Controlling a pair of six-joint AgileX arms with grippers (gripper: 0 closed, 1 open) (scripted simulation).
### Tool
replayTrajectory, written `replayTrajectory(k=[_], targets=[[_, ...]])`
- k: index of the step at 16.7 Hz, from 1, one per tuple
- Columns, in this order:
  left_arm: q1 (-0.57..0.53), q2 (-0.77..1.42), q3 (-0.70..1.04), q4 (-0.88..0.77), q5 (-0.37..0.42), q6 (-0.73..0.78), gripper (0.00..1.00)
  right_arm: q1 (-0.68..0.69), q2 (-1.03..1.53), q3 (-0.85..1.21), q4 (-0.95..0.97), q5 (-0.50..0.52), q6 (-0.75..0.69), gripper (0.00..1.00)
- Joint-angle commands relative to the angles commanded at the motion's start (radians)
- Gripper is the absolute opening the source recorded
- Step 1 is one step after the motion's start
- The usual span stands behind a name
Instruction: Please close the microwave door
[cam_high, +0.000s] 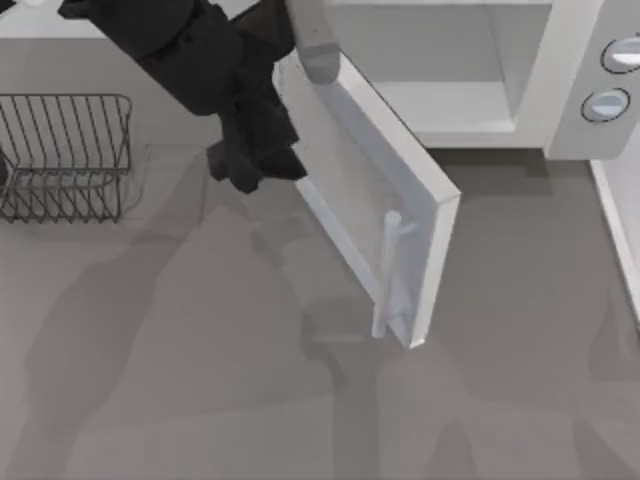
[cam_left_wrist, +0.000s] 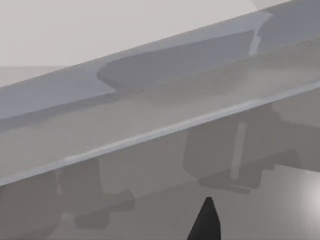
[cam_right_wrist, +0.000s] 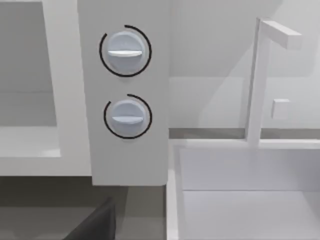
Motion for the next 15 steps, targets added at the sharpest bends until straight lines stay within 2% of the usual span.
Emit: replayTrajectory(k=[3, 4, 15], targets=[[0.0, 0.0, 0.0, 0.0, 0.0, 0.0, 0.02, 0.0, 0.0, 0.0, 0.0, 0.0, 0.0, 1.0], [0.0, 0.0, 0.0, 0.0, 0.0, 0.0, 0.0, 0.0, 0.0, 0.0, 0.0, 0.0, 0.0, 1.0], [-0.02, 0.016, 0.018, 0.003, -0.006, -0.022, 0.0, 0.0, 0.0, 0.0, 0.0, 0.0, 0.0, 1.0]])
